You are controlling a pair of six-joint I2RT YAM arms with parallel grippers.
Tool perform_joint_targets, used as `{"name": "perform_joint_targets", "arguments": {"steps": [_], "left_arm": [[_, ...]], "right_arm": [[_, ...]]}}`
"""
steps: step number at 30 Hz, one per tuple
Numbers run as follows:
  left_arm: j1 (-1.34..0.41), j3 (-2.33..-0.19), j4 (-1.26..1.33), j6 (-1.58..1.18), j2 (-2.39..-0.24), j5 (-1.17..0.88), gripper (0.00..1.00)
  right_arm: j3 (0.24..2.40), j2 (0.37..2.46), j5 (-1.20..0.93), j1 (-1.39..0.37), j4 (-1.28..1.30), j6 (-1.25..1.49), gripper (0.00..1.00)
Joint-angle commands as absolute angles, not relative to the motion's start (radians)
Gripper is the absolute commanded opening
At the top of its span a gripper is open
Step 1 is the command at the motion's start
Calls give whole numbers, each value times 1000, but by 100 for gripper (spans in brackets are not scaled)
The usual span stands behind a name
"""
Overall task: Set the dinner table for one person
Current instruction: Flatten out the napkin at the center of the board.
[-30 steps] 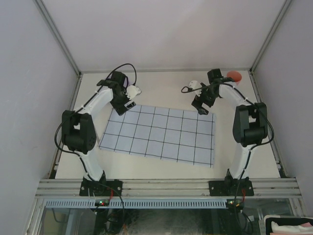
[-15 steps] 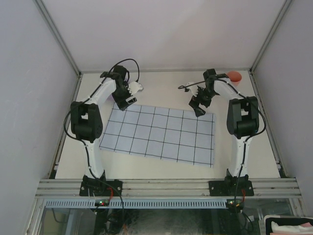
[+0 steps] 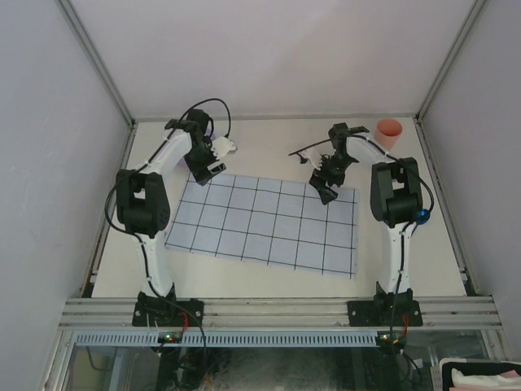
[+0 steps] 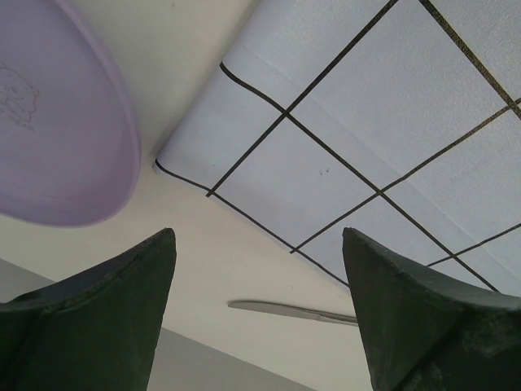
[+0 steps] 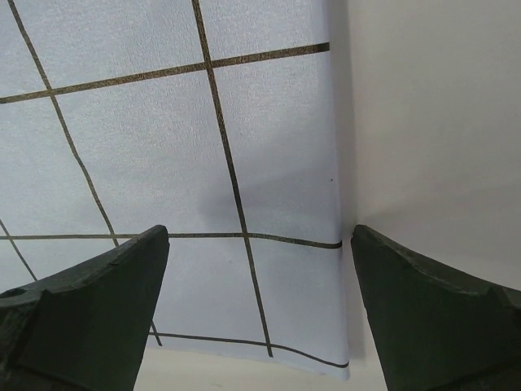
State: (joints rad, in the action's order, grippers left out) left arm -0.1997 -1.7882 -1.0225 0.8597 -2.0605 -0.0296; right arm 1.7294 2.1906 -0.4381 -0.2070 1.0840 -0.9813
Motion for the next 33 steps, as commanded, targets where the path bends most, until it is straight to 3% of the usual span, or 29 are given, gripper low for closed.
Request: {"name": "perform_joint_targets", "arguments": {"steps": [1,4,9,18,21,27,33], "left_arm": [[-191,-1765,-1027,888,-2003,-28,86],[-191,-1760,-1027,887,-2003,-28,86],[-191,-1752,-1022,890,-2002,-20,86],[-192,-1733,-1026,887,-1995,-28,86],[-191,-1710,-1019,887,-1984,-20,86],[-191,-1689,-1016,883,-1958,-23,86],[-191,-1674,-1023,880,-1929,-21,86]], "right_arm": [[1773,2211,-455,-219,1137,-1011,92],[1778,2217,-459,-216,1150,-1014,89],[1772,2223,-454,-212,1166,-1023,71],[1799,2242,-426,-200,1174,-1038,50],[1831,2265,-415,-200,1195,-1046,28],[1859,2281,-407,-202,1199,-1043,0],[1878,2291,-347,-207,1205,-1065,0]]}}
